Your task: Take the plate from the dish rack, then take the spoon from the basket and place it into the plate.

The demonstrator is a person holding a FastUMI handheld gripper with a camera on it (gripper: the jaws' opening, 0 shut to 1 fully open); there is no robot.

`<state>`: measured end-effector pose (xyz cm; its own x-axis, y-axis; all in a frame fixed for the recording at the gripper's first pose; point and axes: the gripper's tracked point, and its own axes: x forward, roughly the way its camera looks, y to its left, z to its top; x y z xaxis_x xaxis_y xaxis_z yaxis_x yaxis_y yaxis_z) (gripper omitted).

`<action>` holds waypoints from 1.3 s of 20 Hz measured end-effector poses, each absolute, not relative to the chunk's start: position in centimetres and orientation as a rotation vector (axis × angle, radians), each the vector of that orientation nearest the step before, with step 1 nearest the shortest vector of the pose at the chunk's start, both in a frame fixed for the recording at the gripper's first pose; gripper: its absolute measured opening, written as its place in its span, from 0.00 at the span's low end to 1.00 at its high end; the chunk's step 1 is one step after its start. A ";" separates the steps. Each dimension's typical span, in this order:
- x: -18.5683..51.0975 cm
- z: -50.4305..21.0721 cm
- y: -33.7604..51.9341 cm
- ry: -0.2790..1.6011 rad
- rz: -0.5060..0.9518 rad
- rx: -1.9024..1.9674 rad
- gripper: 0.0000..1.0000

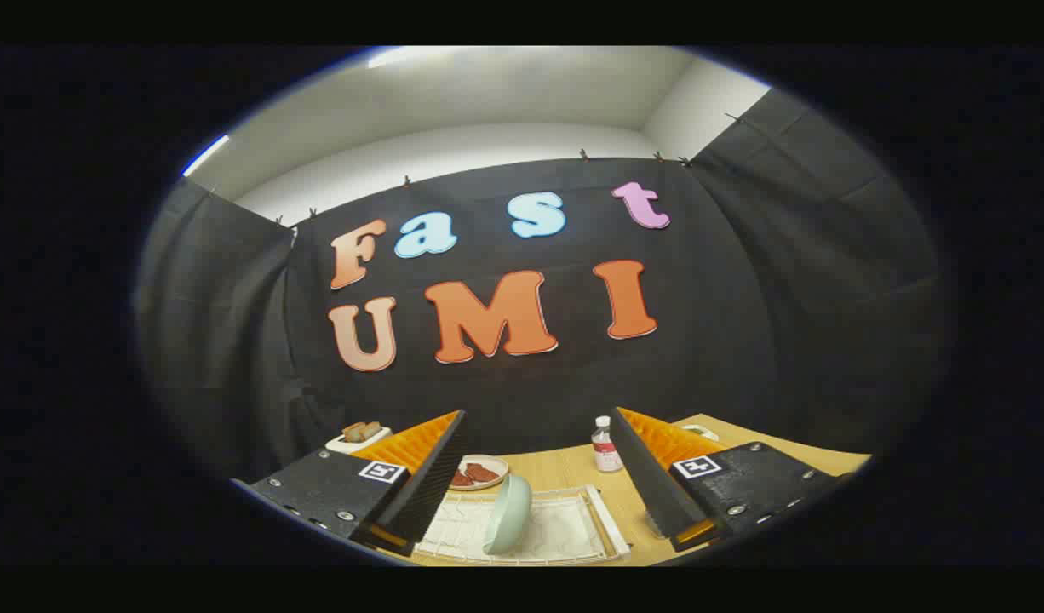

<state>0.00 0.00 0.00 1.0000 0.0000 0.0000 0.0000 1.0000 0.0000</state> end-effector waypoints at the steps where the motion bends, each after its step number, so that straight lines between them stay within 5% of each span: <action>1: 0.1 -0.4 0.0 0.017 0.001 -0.011 0.98; 26: 0.6 -3.9 2.2 0.223 0.012 -0.055 0.98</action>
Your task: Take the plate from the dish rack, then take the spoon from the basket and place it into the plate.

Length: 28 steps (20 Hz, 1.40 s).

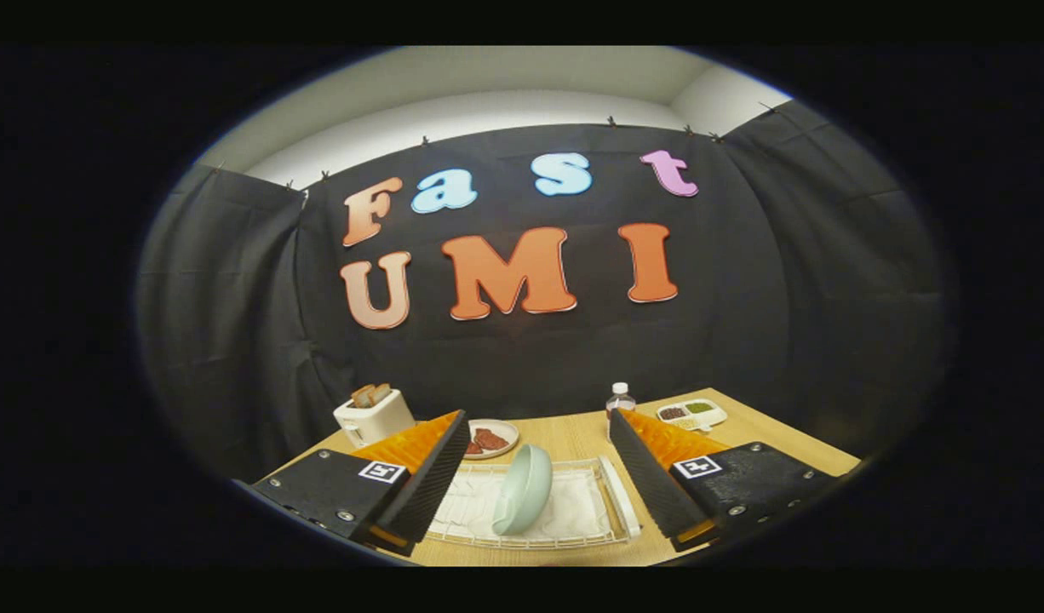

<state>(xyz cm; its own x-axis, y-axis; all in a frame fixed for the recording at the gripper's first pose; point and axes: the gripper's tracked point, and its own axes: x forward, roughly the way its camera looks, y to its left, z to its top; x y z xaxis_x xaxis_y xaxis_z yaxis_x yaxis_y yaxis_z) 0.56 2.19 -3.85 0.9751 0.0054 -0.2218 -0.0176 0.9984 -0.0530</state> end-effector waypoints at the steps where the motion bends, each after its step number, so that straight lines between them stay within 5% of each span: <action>1: 0.9 -4.8 2.5 0.265 0.011 -0.065 0.98; 16: 7.0 -18.9 2.0 0.787 -0.104 -0.059 0.93; 26: 3.6 -23.8 0.5 1.069 -0.273 -0.071 0.27; 28: 3.4 -23.8 0.9 1.092 -0.290 -0.074 0.26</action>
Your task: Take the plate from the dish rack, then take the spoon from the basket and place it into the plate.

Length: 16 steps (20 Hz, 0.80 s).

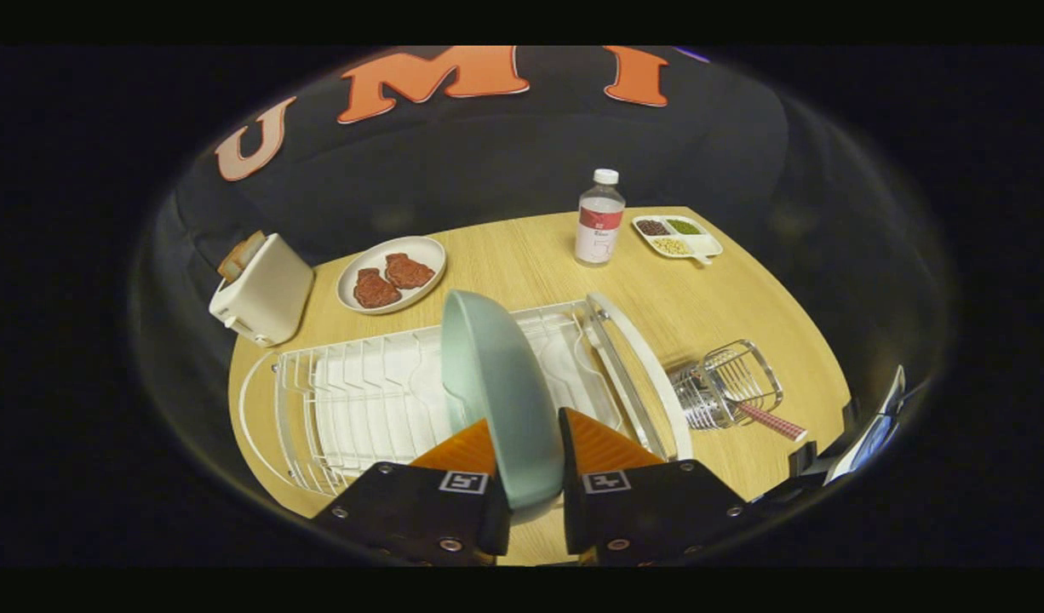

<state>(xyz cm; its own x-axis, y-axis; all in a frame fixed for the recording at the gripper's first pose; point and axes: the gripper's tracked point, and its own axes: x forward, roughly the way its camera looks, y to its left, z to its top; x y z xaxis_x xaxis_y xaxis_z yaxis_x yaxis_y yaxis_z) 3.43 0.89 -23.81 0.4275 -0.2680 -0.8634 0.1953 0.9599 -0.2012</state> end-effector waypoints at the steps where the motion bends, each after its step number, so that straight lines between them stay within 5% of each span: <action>1: 3.4 -23.8 1.0 1.093 -0.286 -0.092 0.25; 16: 3.8 -18.2 1.1 1.001 -0.290 -0.133 0.24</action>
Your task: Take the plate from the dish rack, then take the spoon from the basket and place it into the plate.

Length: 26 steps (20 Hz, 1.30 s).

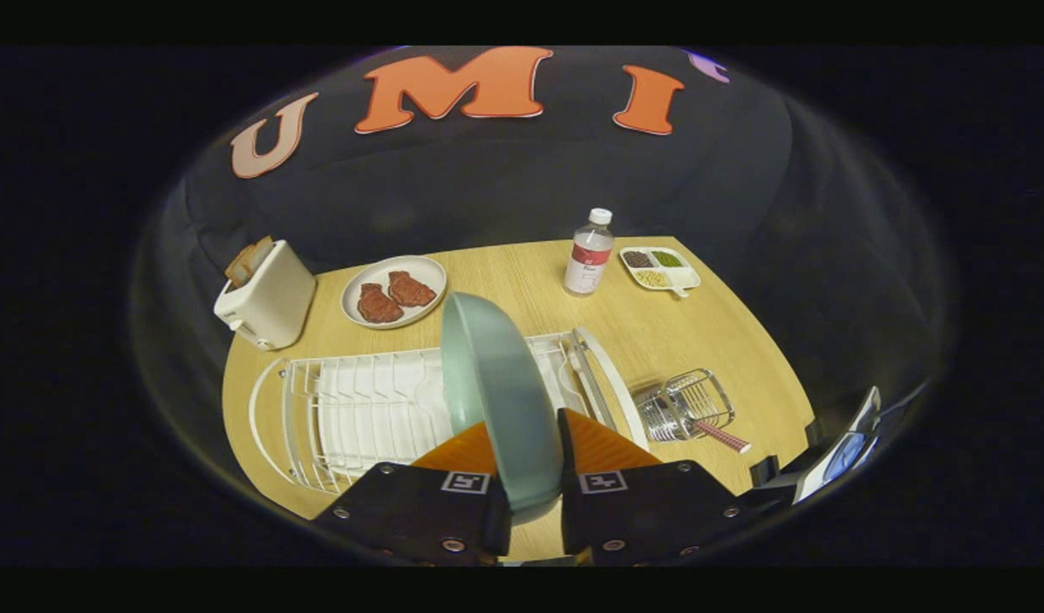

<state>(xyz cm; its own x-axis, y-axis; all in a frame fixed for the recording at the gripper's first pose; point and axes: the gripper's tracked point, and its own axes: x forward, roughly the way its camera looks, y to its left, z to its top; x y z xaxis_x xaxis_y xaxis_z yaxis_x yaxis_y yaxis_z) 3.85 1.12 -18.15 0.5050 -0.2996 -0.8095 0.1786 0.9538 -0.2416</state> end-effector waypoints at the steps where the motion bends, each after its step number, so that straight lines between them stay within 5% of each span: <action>1: 3.5 -17.7 1.1 0.994 -0.280 -0.111 0.24; 15: -10.1 -17.1 0.6 0.982 -0.114 0.455 0.22; 26: -19.2 -23.9 0.9 1.062 -0.019 0.602 0.22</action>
